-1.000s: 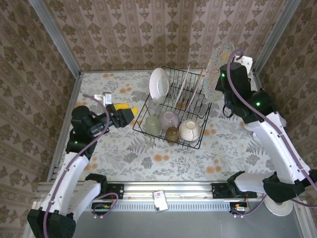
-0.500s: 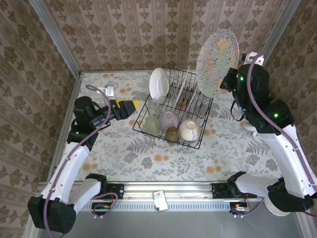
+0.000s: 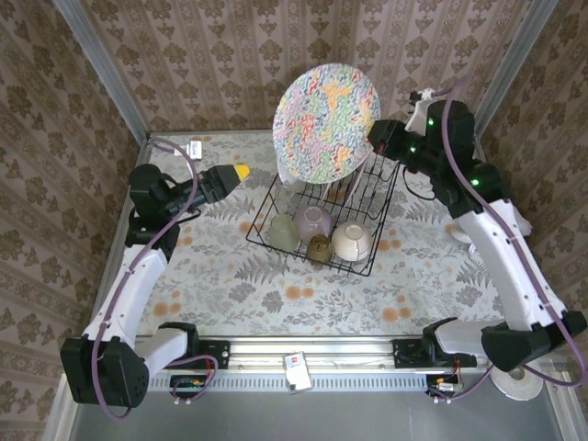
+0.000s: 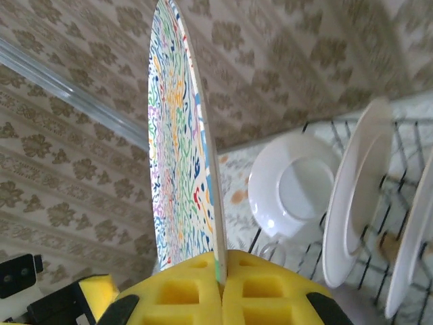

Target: Unload the mixed dishes from the dish rack

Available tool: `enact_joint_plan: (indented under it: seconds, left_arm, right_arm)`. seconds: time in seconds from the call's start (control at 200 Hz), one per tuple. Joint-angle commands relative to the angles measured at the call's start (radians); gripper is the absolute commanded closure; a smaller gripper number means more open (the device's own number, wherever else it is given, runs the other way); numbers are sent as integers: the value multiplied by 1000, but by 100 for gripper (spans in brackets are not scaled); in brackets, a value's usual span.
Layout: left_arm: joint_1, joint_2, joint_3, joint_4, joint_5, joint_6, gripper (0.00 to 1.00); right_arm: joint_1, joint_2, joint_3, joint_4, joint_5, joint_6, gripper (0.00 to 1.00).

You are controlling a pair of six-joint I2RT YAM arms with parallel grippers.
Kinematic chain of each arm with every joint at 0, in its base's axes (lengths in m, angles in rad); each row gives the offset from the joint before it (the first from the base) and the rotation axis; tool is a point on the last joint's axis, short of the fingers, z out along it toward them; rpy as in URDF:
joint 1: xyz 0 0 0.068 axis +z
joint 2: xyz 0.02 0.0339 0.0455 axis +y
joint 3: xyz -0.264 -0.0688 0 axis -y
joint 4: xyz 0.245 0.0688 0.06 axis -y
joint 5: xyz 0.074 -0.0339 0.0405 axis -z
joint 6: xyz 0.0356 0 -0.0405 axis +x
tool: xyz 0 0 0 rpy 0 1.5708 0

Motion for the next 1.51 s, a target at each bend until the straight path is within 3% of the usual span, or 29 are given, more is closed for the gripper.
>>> enact_joint_plan:
  seconds: [0.0, 0.28, 0.65, 0.815, 1.075, 1.13, 1.39, 1.5]
  left_arm:
    - [5, 23, 33, 97, 70, -60, 7]
    - [-25, 82, 58, -4, 18, 18, 12]
    - [-75, 164, 78, 57, -23, 0, 18]
    - [-77, 184, 73, 87, -45, -30, 30]
    - [-77, 203, 58, 193, -73, -121, 62]
    - [-78, 203, 61, 188, -78, -128, 69]
    - [-82, 197, 62, 162, -103, -135, 84]
    - [-87, 190, 59, 129, -135, -130, 100]
  right_arm:
    - [-31, 3, -58, 207, -237, 127, 100]
    - [-53, -1, -182, 298, -321, 186, 100]
    - [-67, 3, -243, 368, -406, 224, 100]
    - [-69, 10, -251, 389, -418, 238, 100]
    - [-70, 24, -260, 403, -422, 245, 100]
    - [-69, 27, -261, 405, -422, 246, 100]
    - [-68, 28, -269, 428, -440, 245, 100]
    - [-62, 26, -269, 418, -441, 226, 100]
